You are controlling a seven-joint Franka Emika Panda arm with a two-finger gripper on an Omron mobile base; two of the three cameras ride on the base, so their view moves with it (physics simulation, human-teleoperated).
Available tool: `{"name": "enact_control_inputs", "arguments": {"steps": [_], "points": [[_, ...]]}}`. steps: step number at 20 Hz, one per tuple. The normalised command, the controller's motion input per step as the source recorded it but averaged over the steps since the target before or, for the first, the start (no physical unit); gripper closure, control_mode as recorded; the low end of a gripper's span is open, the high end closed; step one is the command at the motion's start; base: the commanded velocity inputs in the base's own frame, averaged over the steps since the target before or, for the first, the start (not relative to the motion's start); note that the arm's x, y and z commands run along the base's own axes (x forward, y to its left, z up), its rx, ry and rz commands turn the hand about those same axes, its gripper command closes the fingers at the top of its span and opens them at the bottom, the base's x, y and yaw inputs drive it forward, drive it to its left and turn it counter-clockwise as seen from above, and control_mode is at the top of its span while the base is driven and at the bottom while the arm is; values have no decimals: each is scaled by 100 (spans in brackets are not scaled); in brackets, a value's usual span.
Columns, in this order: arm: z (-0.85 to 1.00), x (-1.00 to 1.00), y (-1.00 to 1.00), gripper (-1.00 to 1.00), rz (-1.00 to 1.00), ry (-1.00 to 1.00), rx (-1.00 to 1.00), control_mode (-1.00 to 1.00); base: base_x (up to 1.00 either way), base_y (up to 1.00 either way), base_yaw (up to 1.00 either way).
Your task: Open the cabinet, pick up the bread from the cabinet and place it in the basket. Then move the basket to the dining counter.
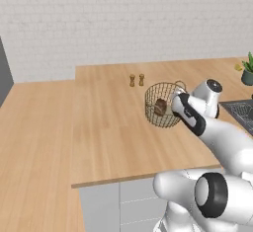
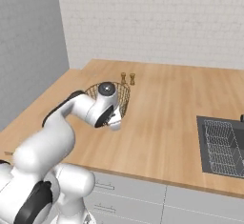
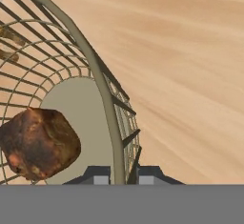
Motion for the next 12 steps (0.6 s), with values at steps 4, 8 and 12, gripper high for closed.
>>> {"name": "enact_control_inputs", "arguments": {"steps": [4, 8, 12], "points": [[-15, 55, -13, 100, 0, 7, 0, -100, 0, 0, 0], [-20, 29, -15, 100, 0, 4, 0, -100, 0, 0, 0], [-28, 2, -14, 100, 2, 0, 0, -100, 0, 0, 0]]}}
